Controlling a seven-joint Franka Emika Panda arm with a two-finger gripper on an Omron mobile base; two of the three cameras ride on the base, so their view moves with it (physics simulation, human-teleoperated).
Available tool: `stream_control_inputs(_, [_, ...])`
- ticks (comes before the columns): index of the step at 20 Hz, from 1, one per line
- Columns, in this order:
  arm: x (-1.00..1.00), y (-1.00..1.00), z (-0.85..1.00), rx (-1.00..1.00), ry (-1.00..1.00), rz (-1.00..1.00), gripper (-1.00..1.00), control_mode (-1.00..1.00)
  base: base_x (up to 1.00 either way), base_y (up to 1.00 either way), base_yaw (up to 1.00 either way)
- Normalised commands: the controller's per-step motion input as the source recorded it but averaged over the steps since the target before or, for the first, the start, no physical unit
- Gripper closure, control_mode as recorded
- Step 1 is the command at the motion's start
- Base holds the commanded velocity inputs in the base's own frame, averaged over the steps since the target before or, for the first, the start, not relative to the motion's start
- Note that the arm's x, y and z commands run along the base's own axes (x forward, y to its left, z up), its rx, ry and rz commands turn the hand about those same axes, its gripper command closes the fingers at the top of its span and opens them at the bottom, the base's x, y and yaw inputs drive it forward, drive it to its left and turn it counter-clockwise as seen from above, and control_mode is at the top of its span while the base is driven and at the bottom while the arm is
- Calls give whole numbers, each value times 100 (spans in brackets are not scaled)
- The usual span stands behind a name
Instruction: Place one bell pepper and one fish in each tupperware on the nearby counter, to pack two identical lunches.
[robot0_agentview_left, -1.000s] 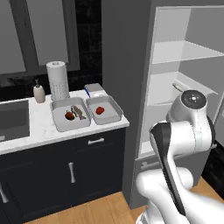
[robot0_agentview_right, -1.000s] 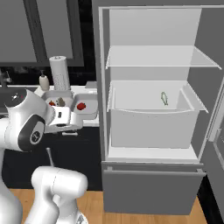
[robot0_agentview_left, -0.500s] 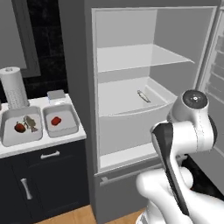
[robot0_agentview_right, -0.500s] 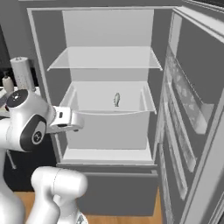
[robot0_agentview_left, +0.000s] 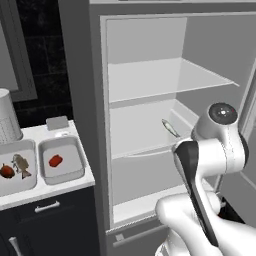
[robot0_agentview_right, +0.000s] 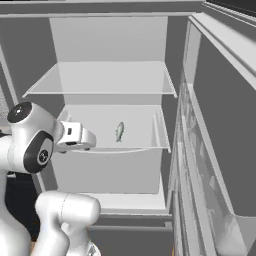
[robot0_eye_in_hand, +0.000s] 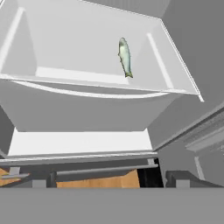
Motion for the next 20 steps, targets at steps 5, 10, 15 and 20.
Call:
stream_control_inputs(5, [36, -23, -14, 3, -2, 0, -100, -100, 14, 0, 0])
stream_control_inputs(10, [45, -52, -31, 9, -6, 0, -100, -100, 0, 0, 0])
stream_control_inputs(15, [75, -25, -50, 12, -3, 0, -100, -100, 0, 0, 0])
stream_control_inputs(20, [76, -1, -26, 10, 0, 0, -100, -100, 0, 0, 0])
